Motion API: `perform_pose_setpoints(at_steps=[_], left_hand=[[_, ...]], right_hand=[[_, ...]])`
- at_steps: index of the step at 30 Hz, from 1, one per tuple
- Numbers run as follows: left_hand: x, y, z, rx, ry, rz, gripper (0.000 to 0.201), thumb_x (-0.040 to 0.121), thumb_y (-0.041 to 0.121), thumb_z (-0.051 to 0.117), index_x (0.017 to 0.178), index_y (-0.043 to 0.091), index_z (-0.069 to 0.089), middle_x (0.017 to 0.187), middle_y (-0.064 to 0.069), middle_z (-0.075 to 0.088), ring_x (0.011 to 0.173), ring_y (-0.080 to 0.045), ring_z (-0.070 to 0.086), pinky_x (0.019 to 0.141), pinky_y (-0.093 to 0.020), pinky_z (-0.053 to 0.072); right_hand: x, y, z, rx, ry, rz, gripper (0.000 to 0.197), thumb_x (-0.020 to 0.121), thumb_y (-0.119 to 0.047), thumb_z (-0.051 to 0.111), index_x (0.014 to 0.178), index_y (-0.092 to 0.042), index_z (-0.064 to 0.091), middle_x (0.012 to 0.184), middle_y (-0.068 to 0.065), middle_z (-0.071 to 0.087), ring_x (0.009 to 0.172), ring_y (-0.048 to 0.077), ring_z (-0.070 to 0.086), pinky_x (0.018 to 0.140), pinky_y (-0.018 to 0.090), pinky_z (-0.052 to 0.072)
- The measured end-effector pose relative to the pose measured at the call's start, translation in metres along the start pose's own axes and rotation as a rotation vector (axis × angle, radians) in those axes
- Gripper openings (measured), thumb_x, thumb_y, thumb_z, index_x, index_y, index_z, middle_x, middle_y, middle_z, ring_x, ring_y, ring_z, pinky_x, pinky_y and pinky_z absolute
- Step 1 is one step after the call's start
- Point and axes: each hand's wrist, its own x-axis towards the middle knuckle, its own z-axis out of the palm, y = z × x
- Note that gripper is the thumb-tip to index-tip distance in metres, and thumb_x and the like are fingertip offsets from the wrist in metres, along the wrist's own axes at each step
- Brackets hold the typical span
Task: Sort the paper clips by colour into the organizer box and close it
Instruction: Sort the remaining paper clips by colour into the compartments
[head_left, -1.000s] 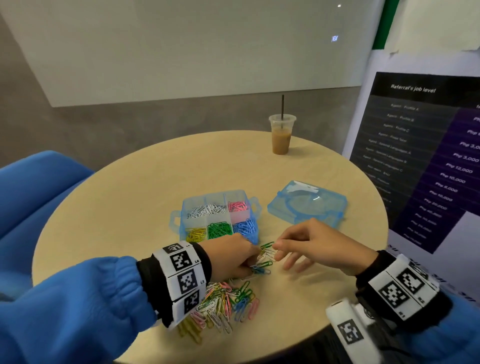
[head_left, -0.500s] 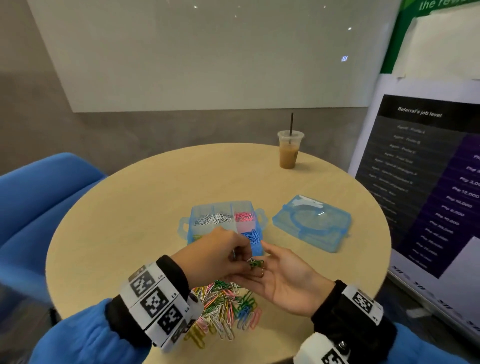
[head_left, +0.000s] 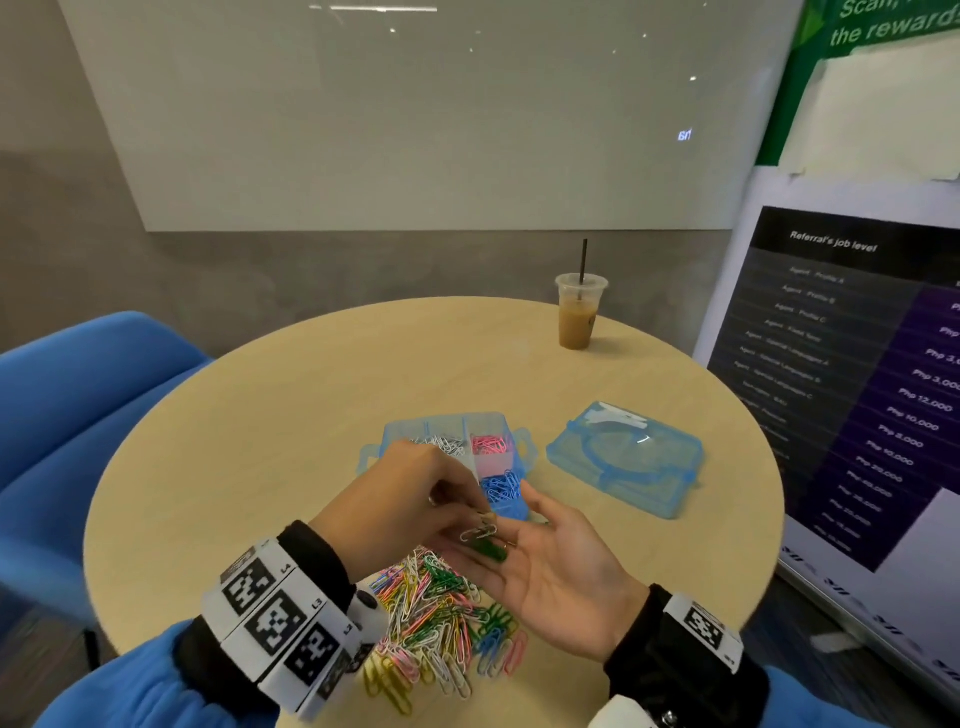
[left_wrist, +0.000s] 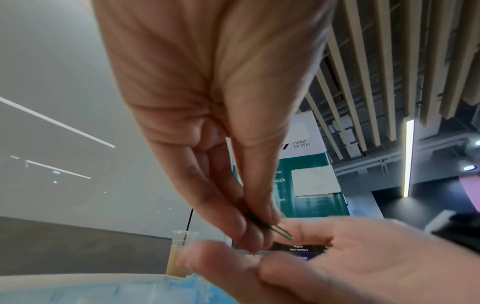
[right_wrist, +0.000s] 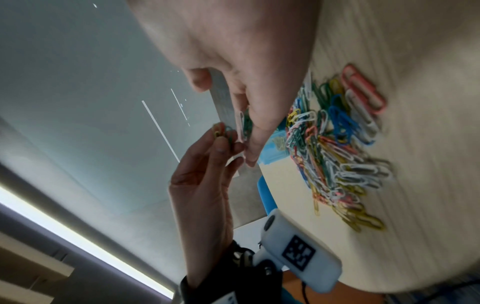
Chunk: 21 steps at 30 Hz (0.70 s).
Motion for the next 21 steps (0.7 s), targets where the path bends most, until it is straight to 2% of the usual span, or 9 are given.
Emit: perform_pose_setpoints(at_steps=[6,10,13,16,21], left_hand=[[-0.001,-0.004,0.0,-0.154,-0.001,-0.043,0.012,0.087,0.012,0.07,0.091,0.021,0.077,0.073,0.008,0.074,0.067,0.0,0.068,0.061,-0.009,0.048],[0.0,-0.004,0.002,-0.191,0.017,-0.057,0.012,0.087,0.009,0.069,0.092,0.017,0.076,0.073,0.006,0.074,0.066,0.001,0.069,0.063,-0.01,0.05],[-0.001,-0.007,0.0,-0.143,0.032,-0.04,0.013,0.087,0.009,0.07,0.093,0.02,0.076,0.075,0.01,0.073,0.069,0.003,0.066,0.065,-0.007,0.047],[-0.001,-0.011,-0.003,-0.163,0.07,-0.046,0.01,0.085,0.01,0.073,0.09,0.018,0.076,0.07,0.009,0.073,0.063,0.001,0.066,0.062,-0.008,0.048],[0.005,-0.021,-0.006,-0.229,0.294,-0.072,0.004,0.084,0.013,0.074,0.086,0.015,0.075,0.067,0.005,0.073,0.062,-0.009,0.068,0.064,-0.021,0.056]], right_hand=[[0.0,0.004,-0.003,0.03,-0.016,-0.035,0.067,0.1,-0.048,0.035,0.123,0.01,0.06,0.132,0.029,0.055,0.126,0.042,0.052,0.106,0.043,0.045],[-0.001,0.004,-0.003,0.039,-0.018,-0.033,0.071,0.098,-0.049,0.039,0.126,0.014,0.055,0.134,0.032,0.052,0.126,0.044,0.051,0.109,0.046,0.041],[-0.001,0.002,-0.003,0.053,-0.016,-0.029,0.074,0.097,-0.049,0.042,0.127,0.018,0.051,0.135,0.034,0.049,0.127,0.045,0.05,0.112,0.047,0.036],[-0.002,-0.003,-0.002,0.067,0.001,-0.038,0.076,0.096,-0.05,0.043,0.129,0.019,0.048,0.135,0.035,0.048,0.125,0.045,0.051,0.104,0.05,0.043],[-0.006,-0.014,-0.002,0.085,0.043,-0.083,0.069,0.096,-0.044,0.045,0.132,0.015,0.045,0.129,0.036,0.054,0.121,0.043,0.056,0.095,0.052,0.047]])
